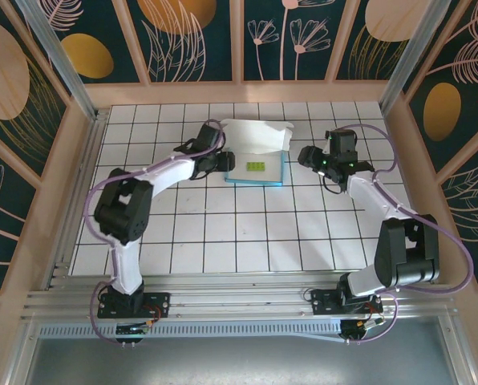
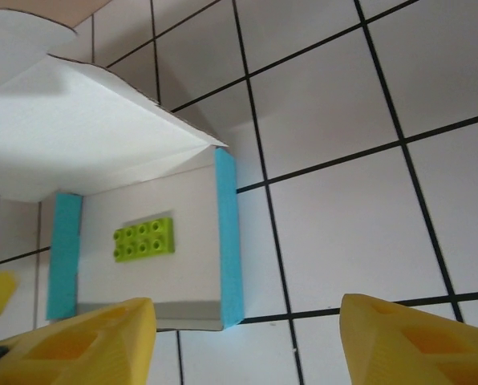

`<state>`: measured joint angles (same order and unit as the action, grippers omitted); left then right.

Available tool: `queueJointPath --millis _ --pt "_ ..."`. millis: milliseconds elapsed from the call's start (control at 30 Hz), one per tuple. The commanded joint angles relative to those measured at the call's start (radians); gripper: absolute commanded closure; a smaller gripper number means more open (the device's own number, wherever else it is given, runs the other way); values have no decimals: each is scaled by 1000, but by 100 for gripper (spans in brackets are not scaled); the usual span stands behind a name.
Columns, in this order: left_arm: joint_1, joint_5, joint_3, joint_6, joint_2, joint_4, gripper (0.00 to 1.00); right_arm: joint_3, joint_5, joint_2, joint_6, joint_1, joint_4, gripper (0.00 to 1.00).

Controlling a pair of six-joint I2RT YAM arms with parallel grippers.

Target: Fold the paper box

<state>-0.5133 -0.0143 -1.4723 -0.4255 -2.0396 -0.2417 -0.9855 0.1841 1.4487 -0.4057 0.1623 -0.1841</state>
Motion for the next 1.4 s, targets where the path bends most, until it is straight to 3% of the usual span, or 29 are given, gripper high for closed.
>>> queueJointPath --millis 0,133,267,500,567,733,800,900,967,1133,1367 --pt "-12 -168 -116 38 -95 -117 49 10 48 -40 2 -15 -9 36" --pt "-12 -142 -195 37 -175 -130 51 26 45 -40 15 -30 -10 36" --pt "-13 -149 -257 23 -241 -168 60 41 51 -41 24 -45 -11 36" --pt "-16 -100 -264 26 -284 -204 75 61 61 -60 10 -54 7 36" --pt "-17 -103 -239 25 -273 -190 76 59 69 -68 6 -54 19 36" --pt "-17 -23 -68 -5 -100 -29 59 38 56 -76 99 -66 59 34" --pt "-17 -3 21 -26 16 44 55 27 115 -51 203 -78 100 32" --pt "-6 8 114 -8 181 111 54 -46 179 33 347 -83 93 26" --pt "29 91 134 46 247 137 54 -117 210 122 446 -83 62 23" --pt "188 342 19 220 220 62 42 -309 265 331 560 -88 -9 25" --pt "285 508 -196 424 82 -76 35 -452 405 484 610 -86 3 38"
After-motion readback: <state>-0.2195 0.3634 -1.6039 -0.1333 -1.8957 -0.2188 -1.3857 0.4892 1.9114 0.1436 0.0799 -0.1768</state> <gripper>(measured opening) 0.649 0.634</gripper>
